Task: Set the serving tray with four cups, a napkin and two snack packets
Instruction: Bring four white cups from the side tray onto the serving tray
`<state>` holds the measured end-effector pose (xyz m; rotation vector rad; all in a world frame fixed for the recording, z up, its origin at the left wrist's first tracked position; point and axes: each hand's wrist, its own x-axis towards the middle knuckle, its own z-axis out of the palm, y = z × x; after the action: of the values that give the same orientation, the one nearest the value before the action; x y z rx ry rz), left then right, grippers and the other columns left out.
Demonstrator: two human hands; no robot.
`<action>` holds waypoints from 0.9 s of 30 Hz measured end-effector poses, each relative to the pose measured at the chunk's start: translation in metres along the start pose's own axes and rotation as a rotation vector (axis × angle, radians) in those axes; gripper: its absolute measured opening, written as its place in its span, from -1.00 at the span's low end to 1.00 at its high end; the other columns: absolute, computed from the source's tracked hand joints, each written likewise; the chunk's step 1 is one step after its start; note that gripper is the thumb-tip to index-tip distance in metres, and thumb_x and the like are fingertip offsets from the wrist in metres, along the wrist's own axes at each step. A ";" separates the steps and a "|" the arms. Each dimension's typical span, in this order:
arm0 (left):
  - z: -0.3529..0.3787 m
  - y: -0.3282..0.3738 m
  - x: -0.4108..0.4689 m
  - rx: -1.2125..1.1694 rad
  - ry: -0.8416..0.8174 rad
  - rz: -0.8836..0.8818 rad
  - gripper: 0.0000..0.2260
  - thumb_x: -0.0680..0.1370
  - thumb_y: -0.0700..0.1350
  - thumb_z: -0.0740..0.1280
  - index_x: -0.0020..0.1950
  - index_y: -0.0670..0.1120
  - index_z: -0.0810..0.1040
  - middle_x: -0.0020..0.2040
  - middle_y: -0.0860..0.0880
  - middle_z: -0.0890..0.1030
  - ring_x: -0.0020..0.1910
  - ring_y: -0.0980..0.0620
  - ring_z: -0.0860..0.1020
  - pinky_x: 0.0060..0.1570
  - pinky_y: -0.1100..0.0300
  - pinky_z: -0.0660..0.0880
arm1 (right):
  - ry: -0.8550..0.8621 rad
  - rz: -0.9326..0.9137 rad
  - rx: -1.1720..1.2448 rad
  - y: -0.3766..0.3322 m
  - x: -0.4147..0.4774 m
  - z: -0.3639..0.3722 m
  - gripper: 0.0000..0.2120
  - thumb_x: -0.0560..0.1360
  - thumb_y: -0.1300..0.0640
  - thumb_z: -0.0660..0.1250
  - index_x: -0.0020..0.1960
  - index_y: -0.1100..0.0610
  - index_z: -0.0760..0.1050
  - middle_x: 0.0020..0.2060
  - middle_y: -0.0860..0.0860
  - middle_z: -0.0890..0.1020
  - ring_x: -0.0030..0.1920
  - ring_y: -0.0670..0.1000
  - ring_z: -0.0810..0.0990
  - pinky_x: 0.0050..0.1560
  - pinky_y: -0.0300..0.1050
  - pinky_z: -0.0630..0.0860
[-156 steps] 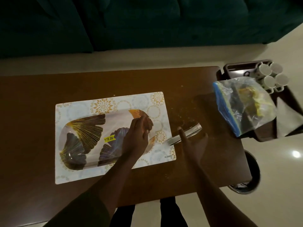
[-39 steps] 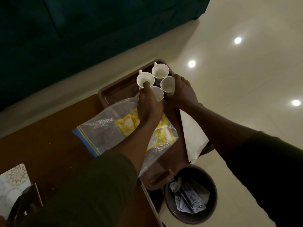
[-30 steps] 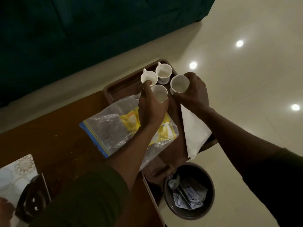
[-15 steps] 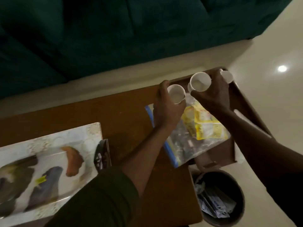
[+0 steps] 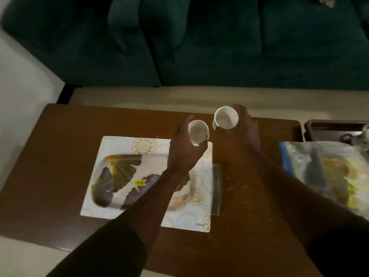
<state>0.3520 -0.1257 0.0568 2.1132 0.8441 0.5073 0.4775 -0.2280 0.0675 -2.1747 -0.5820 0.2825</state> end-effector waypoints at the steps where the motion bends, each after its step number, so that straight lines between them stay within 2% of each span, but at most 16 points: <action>1: -0.011 -0.014 -0.002 0.017 -0.005 -0.025 -0.32 0.36 0.02 0.54 0.40 -0.01 0.33 0.28 -0.01 0.55 0.20 0.02 0.55 0.10 0.17 0.52 | -0.023 -0.013 0.002 -0.006 -0.004 0.012 -0.39 0.29 -0.03 0.55 0.25 0.05 0.40 0.10 0.00 0.62 0.01 -0.01 0.61 -0.07 -0.11 0.59; 4: -0.042 -0.055 -0.012 0.065 -0.026 -0.086 -0.29 0.35 0.04 0.54 0.42 -0.04 0.33 0.27 -0.04 0.57 0.16 0.07 0.54 0.06 0.24 0.41 | -0.097 -0.037 -0.021 -0.017 -0.023 0.051 -0.37 0.28 0.03 0.58 0.26 0.12 0.42 0.11 0.04 0.63 0.02 0.03 0.63 -0.08 -0.13 0.56; 7: -0.078 -0.106 -0.019 0.121 -0.030 -0.137 -0.30 0.32 -0.07 0.56 0.40 -0.07 0.35 0.25 -0.08 0.58 0.14 0.08 0.52 0.08 0.22 0.41 | -0.206 -0.034 0.010 -0.032 -0.045 0.101 -0.37 0.26 0.04 0.60 0.24 0.13 0.44 0.09 0.05 0.65 0.01 0.04 0.64 -0.08 -0.13 0.57; 9: -0.094 -0.134 -0.022 0.147 -0.056 -0.189 -0.29 0.32 -0.14 0.56 0.40 -0.09 0.34 0.25 -0.09 0.57 0.17 0.02 0.54 0.09 0.18 0.46 | -0.278 -0.013 0.014 -0.038 -0.058 0.128 -0.35 0.23 0.03 0.60 0.24 0.12 0.44 0.07 0.04 0.65 0.01 0.04 0.64 -0.08 -0.17 0.53; 13: -0.107 -0.169 -0.027 0.164 -0.093 -0.238 -0.27 0.31 -0.18 0.55 0.41 -0.09 0.31 0.24 -0.11 0.58 0.16 -0.05 0.56 0.03 0.20 0.43 | -0.394 0.032 -0.044 -0.042 -0.078 0.164 -0.31 0.24 -0.04 0.59 0.26 0.11 0.39 0.11 0.05 0.64 0.05 0.06 0.63 0.02 -0.06 0.58; 16: -0.113 -0.183 -0.028 0.155 -0.124 -0.229 -0.28 0.32 -0.25 0.52 0.41 -0.08 0.30 0.22 -0.12 0.57 0.14 -0.09 0.57 -0.01 0.21 0.42 | -0.411 0.036 -0.086 -0.042 -0.085 0.177 -0.32 0.27 -0.06 0.57 0.27 0.10 0.37 0.11 0.05 0.64 0.06 0.07 0.64 0.03 0.03 0.60; 21: -0.114 -0.192 -0.028 0.125 -0.157 -0.228 -0.29 0.33 -0.26 0.51 0.42 -0.08 0.29 0.19 -0.12 0.58 0.11 -0.08 0.58 -0.02 0.19 0.45 | -0.411 0.047 -0.123 -0.042 -0.088 0.188 -0.32 0.27 -0.09 0.57 0.26 0.11 0.36 0.08 0.05 0.64 0.01 0.04 0.64 -0.15 -0.19 0.45; 24: -0.112 -0.193 -0.028 0.100 -0.183 -0.223 -0.27 0.34 -0.22 0.53 0.44 -0.08 0.28 0.21 -0.11 0.59 0.12 -0.06 0.58 -0.02 0.19 0.46 | -0.386 0.040 -0.143 -0.042 -0.092 0.195 -0.28 0.24 -0.14 0.57 0.24 0.14 0.38 0.06 0.07 0.65 -0.02 0.04 0.64 -0.20 -0.21 0.44; 27: -0.113 -0.194 -0.028 0.092 -0.212 -0.194 -0.26 0.34 -0.20 0.54 0.44 -0.08 0.27 0.25 -0.12 0.57 0.15 -0.07 0.57 0.01 0.20 0.44 | -0.397 0.054 -0.141 -0.040 -0.095 0.200 -0.25 0.24 -0.17 0.57 0.25 0.15 0.36 0.09 0.07 0.63 0.01 0.04 0.63 -0.16 -0.18 0.52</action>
<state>0.1887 0.0044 -0.0298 2.0954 0.9513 0.1418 0.3043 -0.1181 -0.0244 -2.2858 -0.7816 0.7324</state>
